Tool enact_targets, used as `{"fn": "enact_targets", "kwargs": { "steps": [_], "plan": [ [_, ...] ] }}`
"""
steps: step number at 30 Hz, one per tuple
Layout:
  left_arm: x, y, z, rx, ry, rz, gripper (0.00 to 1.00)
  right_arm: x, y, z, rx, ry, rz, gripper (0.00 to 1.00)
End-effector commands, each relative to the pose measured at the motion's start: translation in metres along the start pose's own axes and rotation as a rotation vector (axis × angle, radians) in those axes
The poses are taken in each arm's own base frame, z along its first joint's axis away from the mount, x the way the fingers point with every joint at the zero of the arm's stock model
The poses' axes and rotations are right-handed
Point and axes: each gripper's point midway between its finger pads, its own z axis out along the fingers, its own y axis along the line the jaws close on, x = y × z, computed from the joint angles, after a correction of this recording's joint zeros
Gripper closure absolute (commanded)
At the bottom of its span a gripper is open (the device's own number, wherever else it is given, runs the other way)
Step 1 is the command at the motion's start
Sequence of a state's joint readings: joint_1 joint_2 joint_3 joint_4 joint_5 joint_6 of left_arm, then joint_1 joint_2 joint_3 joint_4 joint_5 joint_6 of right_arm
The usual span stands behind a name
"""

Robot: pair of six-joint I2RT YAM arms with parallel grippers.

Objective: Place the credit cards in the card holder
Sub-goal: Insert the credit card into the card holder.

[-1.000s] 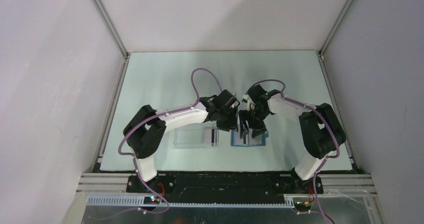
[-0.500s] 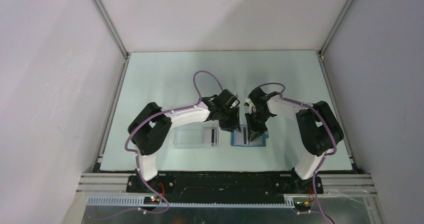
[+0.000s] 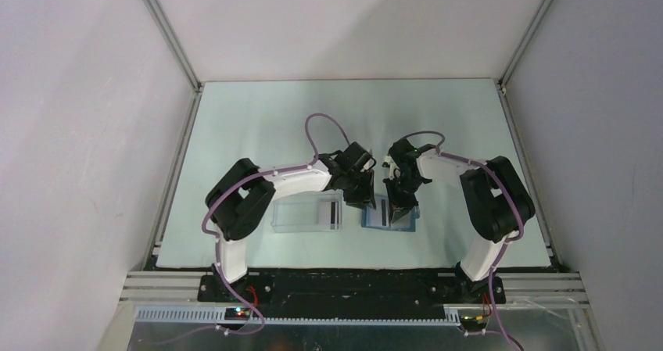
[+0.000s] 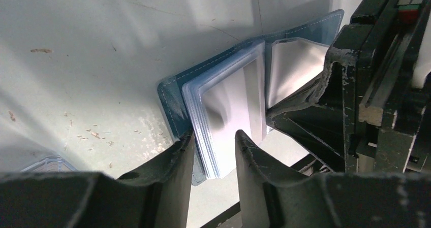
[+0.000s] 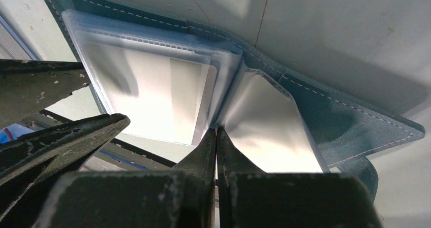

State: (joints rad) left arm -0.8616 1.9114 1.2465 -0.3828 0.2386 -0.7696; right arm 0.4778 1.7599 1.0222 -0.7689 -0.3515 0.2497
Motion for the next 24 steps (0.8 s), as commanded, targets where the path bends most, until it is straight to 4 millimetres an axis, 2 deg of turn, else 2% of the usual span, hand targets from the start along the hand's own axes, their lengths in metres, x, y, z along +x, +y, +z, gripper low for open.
{"fn": "enact_targets", "kwargs": {
  "steps": [1,3,6,11,16,24],
  "plan": [
    [-0.014,-0.015,-0.010,0.029,-0.061,0.014,0.58,-0.002,-0.004,0.005,0.018,-0.001,-0.009,1.00],
    [-0.017,-0.014,-0.016,0.021,-0.088,0.020,0.54,-0.002,-0.004,0.005,0.017,-0.001,-0.010,1.00],
    [-0.020,-0.013,-0.025,0.011,-0.121,0.020,0.53,-0.002,-0.004,0.005,0.014,-0.002,-0.010,1.00],
    [-0.021,-0.020,-0.034,0.032,-0.137,0.014,0.59,-0.001,-0.003,0.005,0.012,0.002,-0.009,1.00],
    [-0.019,-0.025,-0.026,0.044,-0.108,0.018,0.65,0.000,-0.003,0.007,0.014,0.009,-0.008,1.00],
    [-0.012,-0.019,-0.012,0.027,-0.072,0.018,0.65,0.001,-0.003,0.007,0.010,0.013,-0.007,1.00]
  ]
}}
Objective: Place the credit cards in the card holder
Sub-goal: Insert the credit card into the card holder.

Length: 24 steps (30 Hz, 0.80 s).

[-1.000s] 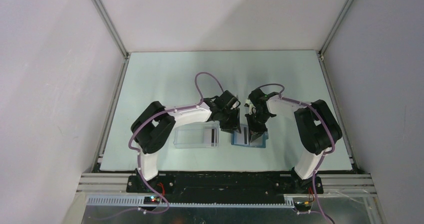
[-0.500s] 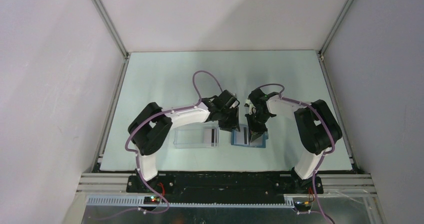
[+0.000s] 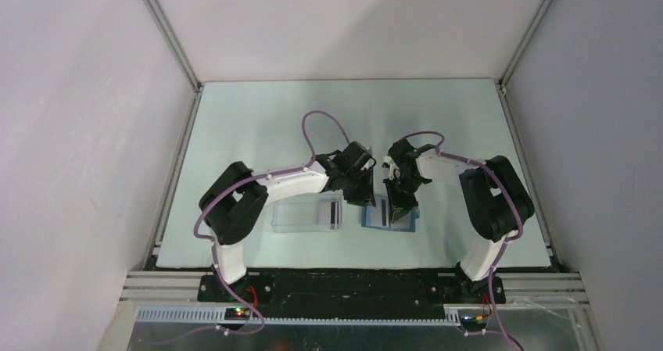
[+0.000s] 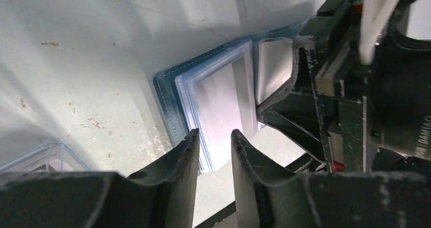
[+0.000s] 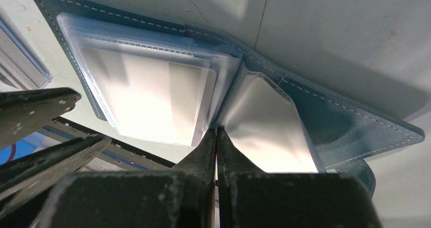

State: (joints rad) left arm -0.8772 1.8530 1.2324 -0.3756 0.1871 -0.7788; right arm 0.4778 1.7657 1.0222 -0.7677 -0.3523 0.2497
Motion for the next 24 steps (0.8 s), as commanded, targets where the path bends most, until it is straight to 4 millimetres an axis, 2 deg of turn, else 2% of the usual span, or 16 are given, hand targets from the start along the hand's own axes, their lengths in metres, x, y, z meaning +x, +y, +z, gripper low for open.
{"fn": "enact_targets", "kwargs": {
  "steps": [1,8,16,24],
  "plan": [
    [-0.005,-0.011,0.003,0.026,-0.004,0.003,0.65,0.000,-0.002,0.006,0.009,0.009,-0.010,1.00],
    [-0.003,-0.012,0.008,0.026,0.007,0.006,0.67,0.001,-0.002,0.006,0.006,0.011,-0.010,1.00],
    [-0.005,-0.021,0.003,0.045,-0.005,0.019,0.83,0.000,-0.001,0.005,0.003,0.007,-0.009,1.00],
    [-0.008,-0.032,0.000,0.081,-0.010,0.023,0.84,-0.002,0.002,-0.001,-0.008,-0.014,-0.010,1.00]
  ]
}}
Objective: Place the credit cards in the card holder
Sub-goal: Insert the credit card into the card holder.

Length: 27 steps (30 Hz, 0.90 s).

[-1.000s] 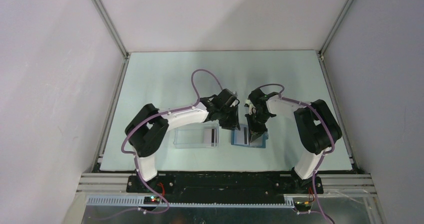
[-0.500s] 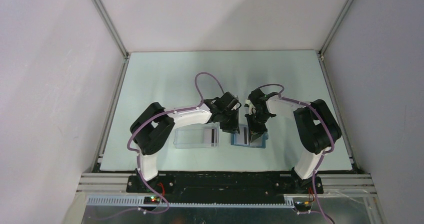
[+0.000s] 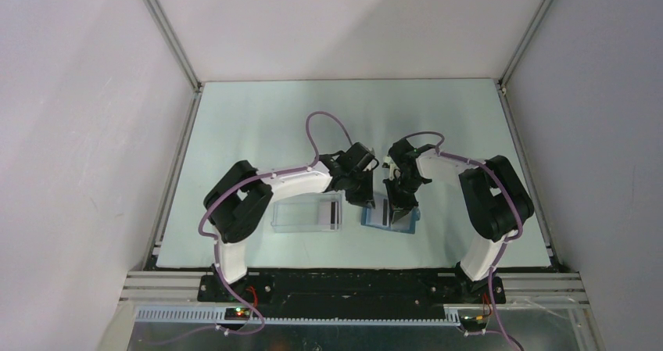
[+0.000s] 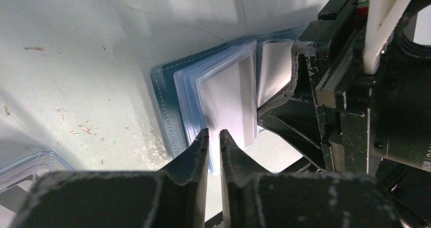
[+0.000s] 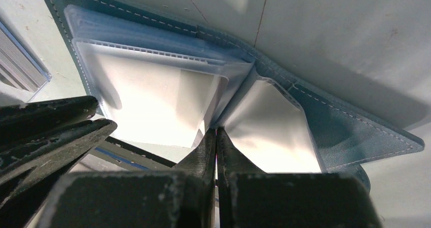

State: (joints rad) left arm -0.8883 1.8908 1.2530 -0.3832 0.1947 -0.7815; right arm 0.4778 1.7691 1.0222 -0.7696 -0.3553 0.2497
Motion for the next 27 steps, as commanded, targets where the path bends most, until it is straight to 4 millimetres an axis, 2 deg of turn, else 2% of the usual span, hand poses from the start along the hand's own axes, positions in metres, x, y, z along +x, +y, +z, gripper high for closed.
{"fn": "enact_targets", "kwargs": {
  "steps": [1,7,17,27],
  "plan": [
    [-0.014,-0.034,-0.011,0.104,-0.037,0.023,0.83,-0.004,0.002,-0.002,-0.009,-0.022,-0.011,1.00],
    [-0.015,-0.050,-0.013,0.189,-0.038,0.019,0.83,-0.005,0.003,-0.003,-0.016,-0.026,-0.009,0.99],
    [-0.008,-0.060,-0.016,0.278,-0.026,0.010,0.82,-0.009,0.003,-0.015,-0.017,-0.071,0.004,0.95],
    [-0.001,-0.055,-0.008,0.294,-0.009,-0.016,0.82,-0.008,0.004,-0.035,-0.007,-0.119,0.031,0.73]
  ]
}}
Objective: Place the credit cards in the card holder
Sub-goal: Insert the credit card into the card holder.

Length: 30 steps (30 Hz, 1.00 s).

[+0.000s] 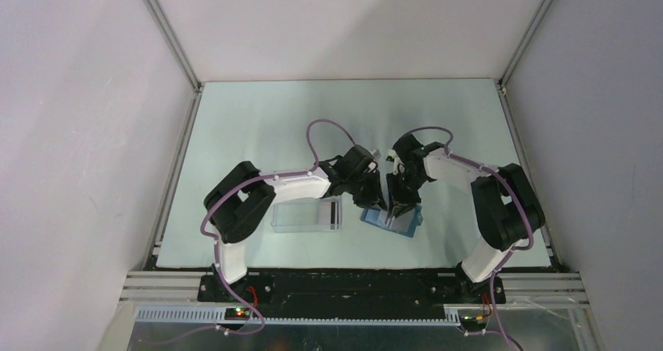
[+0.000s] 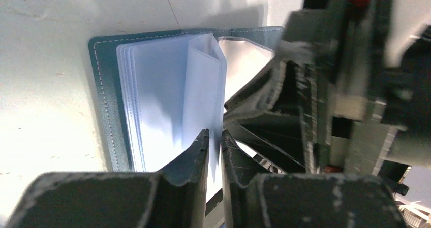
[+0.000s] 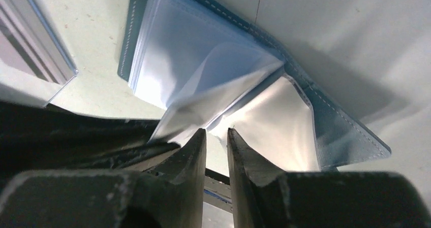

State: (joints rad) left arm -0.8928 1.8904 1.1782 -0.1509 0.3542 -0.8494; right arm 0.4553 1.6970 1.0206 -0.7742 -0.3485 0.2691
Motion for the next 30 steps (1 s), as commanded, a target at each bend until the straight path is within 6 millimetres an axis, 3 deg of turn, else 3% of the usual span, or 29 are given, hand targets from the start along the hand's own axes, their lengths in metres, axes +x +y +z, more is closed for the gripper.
{"fn": "enact_targets", "kwargs": {
  "steps": [1,4,10,17,23,30],
  "plan": [
    [-0.006,-0.021,-0.008,0.074,-0.022,0.007,0.81,-0.001,0.000,-0.019,0.017,-0.052,0.021,0.72],
    [-0.007,-0.024,-0.008,0.082,-0.023,0.010,0.79,0.000,-0.007,-0.028,0.056,-0.079,0.037,0.69],
    [-0.008,-0.036,-0.012,0.112,-0.023,0.028,0.63,-0.004,-0.022,-0.049,0.117,-0.150,0.084,0.61],
    [0.002,-0.044,-0.001,0.133,0.023,0.043,0.55,-0.016,-0.038,-0.075,0.147,-0.265,0.128,0.57],
    [0.007,-0.067,0.005,0.177,0.038,0.080,0.47,-0.018,-0.046,-0.082,0.148,-0.286,0.148,0.55],
    [0.021,-0.072,0.021,0.192,0.092,0.083,0.43,-0.019,-0.047,-0.082,0.136,-0.282,0.145,0.55]
  ]
}}
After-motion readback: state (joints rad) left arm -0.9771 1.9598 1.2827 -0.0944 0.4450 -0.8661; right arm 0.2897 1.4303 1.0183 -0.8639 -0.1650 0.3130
